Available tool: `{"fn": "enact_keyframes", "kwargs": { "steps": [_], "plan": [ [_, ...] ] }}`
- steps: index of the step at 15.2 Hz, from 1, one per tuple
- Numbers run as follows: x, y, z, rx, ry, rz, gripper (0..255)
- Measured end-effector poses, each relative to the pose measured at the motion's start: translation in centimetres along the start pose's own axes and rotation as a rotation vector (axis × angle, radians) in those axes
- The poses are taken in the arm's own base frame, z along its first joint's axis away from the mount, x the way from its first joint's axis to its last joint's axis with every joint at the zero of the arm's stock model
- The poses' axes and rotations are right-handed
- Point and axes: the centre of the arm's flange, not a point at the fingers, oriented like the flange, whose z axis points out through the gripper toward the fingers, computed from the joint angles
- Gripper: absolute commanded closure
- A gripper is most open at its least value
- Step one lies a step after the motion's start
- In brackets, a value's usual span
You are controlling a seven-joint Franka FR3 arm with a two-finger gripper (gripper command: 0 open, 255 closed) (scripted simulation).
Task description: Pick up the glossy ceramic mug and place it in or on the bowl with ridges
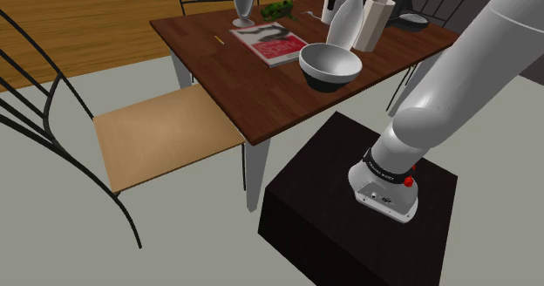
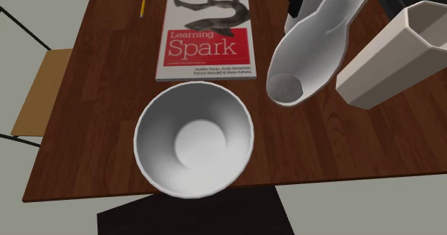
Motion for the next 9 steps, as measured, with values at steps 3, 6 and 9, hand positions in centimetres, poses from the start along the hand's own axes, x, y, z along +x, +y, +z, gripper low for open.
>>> {"fn": "enact_keyframes", "kwargs": {
  "steps": [3,6,9],
  "plan": [
    [0.1,0.0,-1.5,0.0,0.0,0.0,255],
    [0.0,0.0,-3.3,0.0,0.0,0.0,255],
    [-0.1,0.2,-4.8,0.0,0.0,0.0,255]
  ]
}}
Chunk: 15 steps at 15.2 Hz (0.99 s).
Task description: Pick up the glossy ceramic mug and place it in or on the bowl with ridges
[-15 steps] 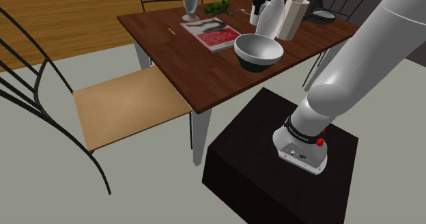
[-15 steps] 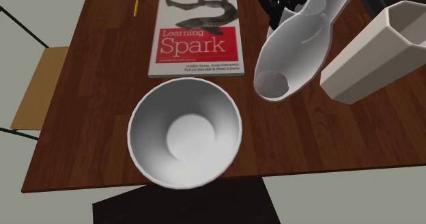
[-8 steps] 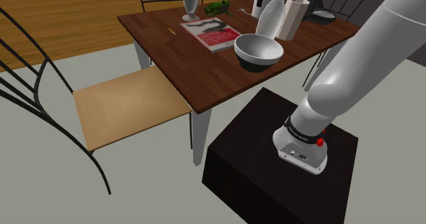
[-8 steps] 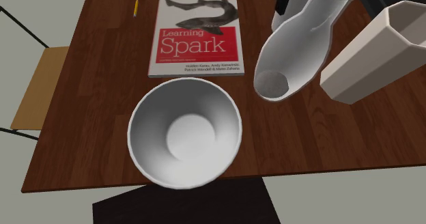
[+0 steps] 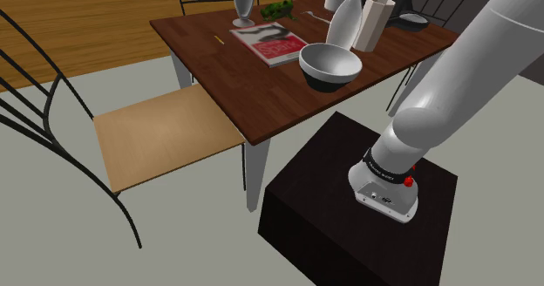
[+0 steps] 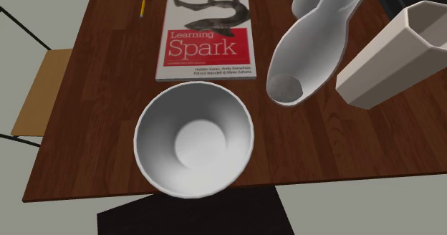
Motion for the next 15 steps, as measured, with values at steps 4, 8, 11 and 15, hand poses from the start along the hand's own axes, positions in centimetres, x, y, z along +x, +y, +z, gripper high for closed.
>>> {"fn": "enact_keyframes", "kwargs": {
  "steps": [4,8,11,15],
  "plan": [
    [-0.2,0.1,-2.0,0.0,0.0,0.0,255],
    [-1.4,-2.1,-3.3,0.001,0.0,-0.001,255],
    [-2.9,-5.4,-3.8,0.002,0.0,-0.001,255],
    [-5.6,-10.2,-4.2,0.001,0.0,-0.001,255]
  ]
}}
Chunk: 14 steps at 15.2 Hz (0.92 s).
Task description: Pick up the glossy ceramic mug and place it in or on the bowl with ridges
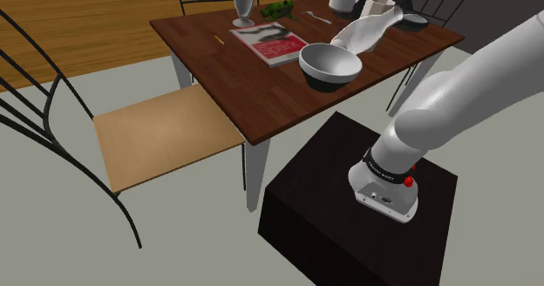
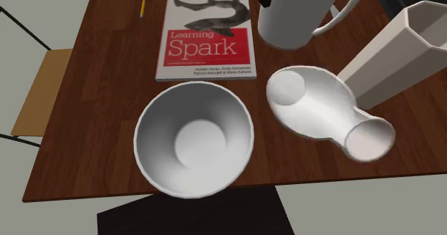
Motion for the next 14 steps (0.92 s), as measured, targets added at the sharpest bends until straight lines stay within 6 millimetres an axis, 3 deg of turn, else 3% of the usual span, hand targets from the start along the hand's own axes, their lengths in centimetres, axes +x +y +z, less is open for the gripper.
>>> {"fn": "enact_keyframes", "kwargs": {
  "steps": [11,14],
  "plan": [
    [-6.6,-12.9,-1.5,-0.001,0.0,0.0,255],
    [-7.9,-15.5,-1.6,-0.001,0.0,0.001,255]
  ]
}}
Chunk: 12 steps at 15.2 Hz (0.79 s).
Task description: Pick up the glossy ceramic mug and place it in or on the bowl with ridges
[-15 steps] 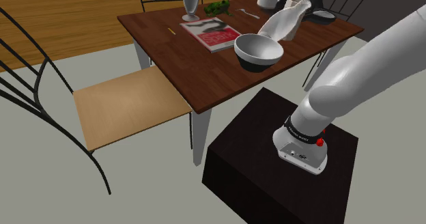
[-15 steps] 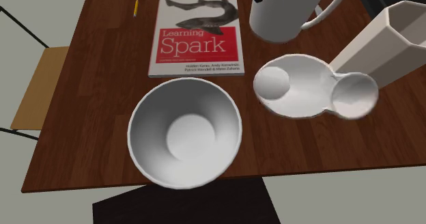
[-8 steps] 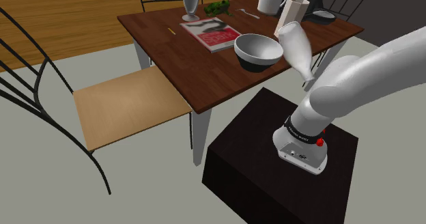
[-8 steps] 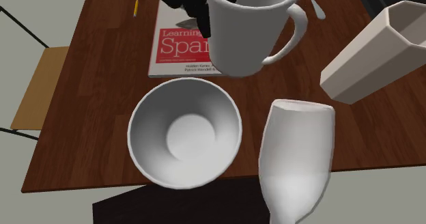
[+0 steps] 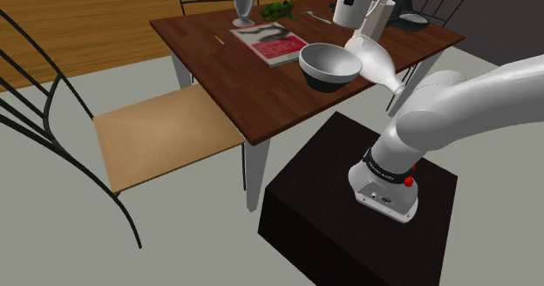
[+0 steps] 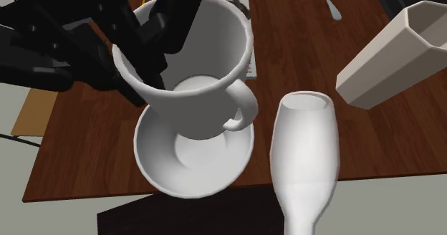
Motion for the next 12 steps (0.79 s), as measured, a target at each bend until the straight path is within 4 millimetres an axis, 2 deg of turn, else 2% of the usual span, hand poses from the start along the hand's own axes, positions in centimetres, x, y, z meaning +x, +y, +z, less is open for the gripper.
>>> {"fn": "enact_keyframes", "kwargs": {
  "steps": [2,12],
  "plan": [
    [-0.2,-0.6,0.8,0.0,-0.001,0.0,255],
    [-0.2,-1.0,6.0,0.0,-0.001,0.001,255]
  ]
}}
